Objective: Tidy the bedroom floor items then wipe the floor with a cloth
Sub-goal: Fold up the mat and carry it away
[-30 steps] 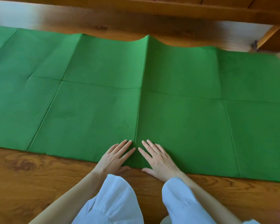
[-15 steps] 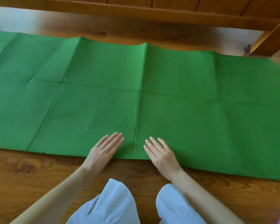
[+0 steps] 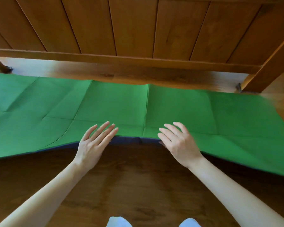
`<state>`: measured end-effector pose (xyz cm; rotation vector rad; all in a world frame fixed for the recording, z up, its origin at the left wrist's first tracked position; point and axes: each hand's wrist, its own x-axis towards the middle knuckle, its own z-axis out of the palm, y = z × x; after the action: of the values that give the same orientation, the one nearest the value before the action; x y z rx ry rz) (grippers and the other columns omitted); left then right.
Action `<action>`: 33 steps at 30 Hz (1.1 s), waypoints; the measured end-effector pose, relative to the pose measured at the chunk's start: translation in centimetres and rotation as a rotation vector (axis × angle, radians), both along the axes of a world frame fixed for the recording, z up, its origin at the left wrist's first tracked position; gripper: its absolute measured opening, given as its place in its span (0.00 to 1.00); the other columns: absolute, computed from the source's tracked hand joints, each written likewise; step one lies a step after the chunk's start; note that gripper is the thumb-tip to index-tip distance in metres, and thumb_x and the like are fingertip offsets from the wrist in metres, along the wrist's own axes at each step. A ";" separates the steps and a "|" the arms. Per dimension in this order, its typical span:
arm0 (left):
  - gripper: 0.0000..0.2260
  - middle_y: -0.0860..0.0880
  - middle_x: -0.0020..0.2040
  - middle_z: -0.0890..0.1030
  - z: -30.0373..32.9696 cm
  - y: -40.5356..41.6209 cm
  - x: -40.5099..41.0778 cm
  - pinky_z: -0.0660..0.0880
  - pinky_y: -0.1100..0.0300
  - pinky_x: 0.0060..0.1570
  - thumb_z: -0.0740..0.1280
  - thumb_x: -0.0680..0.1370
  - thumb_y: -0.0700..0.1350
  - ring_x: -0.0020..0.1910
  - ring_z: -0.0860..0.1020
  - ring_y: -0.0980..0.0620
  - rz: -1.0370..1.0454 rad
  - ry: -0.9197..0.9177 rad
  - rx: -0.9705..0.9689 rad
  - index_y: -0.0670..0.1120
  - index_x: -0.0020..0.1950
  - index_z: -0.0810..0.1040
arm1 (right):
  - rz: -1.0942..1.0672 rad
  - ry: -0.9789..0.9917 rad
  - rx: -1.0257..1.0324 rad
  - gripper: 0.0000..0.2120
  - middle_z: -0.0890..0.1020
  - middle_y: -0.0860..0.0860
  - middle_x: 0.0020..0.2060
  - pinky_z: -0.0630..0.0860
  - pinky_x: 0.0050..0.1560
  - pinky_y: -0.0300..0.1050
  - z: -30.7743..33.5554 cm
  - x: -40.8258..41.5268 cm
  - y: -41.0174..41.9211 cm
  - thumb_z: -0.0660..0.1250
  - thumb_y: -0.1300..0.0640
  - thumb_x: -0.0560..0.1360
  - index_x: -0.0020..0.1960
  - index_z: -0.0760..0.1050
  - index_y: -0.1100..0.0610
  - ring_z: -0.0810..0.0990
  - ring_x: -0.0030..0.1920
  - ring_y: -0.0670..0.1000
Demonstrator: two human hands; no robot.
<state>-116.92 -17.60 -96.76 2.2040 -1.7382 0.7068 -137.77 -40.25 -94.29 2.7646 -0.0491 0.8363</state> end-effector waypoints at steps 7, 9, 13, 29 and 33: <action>0.16 0.44 0.58 0.80 3.7 -2.1 3.5 0.68 0.51 0.59 0.63 0.78 0.44 0.60 0.75 0.47 0.099 -0.022 -0.172 0.42 0.65 0.74 | -0.111 -0.040 0.117 0.06 0.79 0.50 0.30 0.72 0.39 0.46 4.3 3.5 -4.1 0.65 0.58 0.75 0.41 0.78 0.57 0.78 0.32 0.54; 0.16 0.44 0.61 0.79 4.3 -2.2 5.0 0.68 0.50 0.60 0.63 0.79 0.44 0.61 0.74 0.46 0.105 -0.063 -0.158 0.43 0.66 0.73 | -0.157 -0.044 0.151 0.03 0.80 0.51 0.31 0.72 0.39 0.46 4.8 4.2 -4.9 0.71 0.59 0.71 0.41 0.78 0.58 0.79 0.32 0.54; 0.20 0.40 0.66 0.73 5.8 -3.8 8.1 0.62 0.50 0.65 0.64 0.77 0.40 0.67 0.67 0.43 0.117 -0.142 -0.100 0.43 0.69 0.69 | -0.228 -0.062 0.221 0.09 0.80 0.52 0.30 0.71 0.39 0.46 5.3 5.9 -6.7 0.77 0.60 0.66 0.40 0.77 0.59 0.80 0.32 0.55; 0.28 0.40 0.76 0.55 0.8 -13.9 11.6 0.59 0.46 0.69 0.52 0.78 0.55 0.74 0.55 0.41 0.297 0.044 0.173 0.44 0.75 0.57 | -0.498 -0.107 0.164 0.23 0.81 0.61 0.52 0.76 0.52 0.55 5.0 13.9 -14.1 0.77 0.53 0.65 0.57 0.78 0.60 0.80 0.52 0.61; 0.33 0.39 0.76 0.55 -1.3 -16.4 12.0 0.61 0.45 0.68 0.63 0.76 0.54 0.74 0.55 0.40 0.332 0.118 0.203 0.43 0.76 0.55 | -0.382 -0.018 0.126 0.30 0.71 0.62 0.67 0.71 0.60 0.60 0.6 13.3 -12.1 0.74 0.53 0.68 0.67 0.71 0.58 0.72 0.65 0.64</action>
<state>-104.87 -34.02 -98.05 2.6509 -1.4594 0.4702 -124.51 -52.31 -93.70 2.7268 -0.6308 0.7753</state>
